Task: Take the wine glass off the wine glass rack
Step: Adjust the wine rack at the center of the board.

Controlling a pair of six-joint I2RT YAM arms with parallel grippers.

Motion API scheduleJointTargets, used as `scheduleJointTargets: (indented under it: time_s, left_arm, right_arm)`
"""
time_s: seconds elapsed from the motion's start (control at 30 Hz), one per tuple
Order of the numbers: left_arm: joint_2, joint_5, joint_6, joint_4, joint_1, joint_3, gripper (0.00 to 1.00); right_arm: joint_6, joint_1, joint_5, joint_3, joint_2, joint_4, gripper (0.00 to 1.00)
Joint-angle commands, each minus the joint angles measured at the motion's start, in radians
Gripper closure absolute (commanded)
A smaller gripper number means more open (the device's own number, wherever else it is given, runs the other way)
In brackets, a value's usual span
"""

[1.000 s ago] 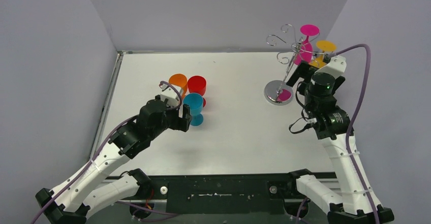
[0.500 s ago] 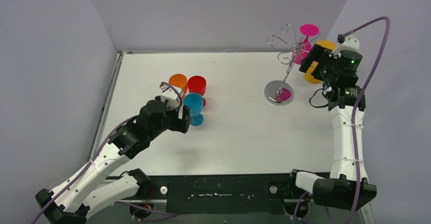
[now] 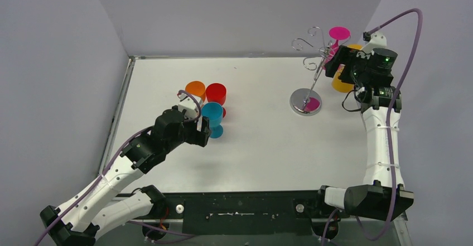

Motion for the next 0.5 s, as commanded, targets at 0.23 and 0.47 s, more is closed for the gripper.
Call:
scheduleJointTargets:
  time_s: [0.23,0.47]
  left_arm:
    - [0.007,0.018,0.017,0.019,0.007,0.012,0.26]
    - [0.001,0.016,0.013,0.012,0.007,0.013,0.25]
  right_arm:
    - [-0.018,0.189,0.117,0.088,0.003,-0.043,0.15]
    - [0.023,0.276,0.148,0.086,-0.012,-0.048,0.15]
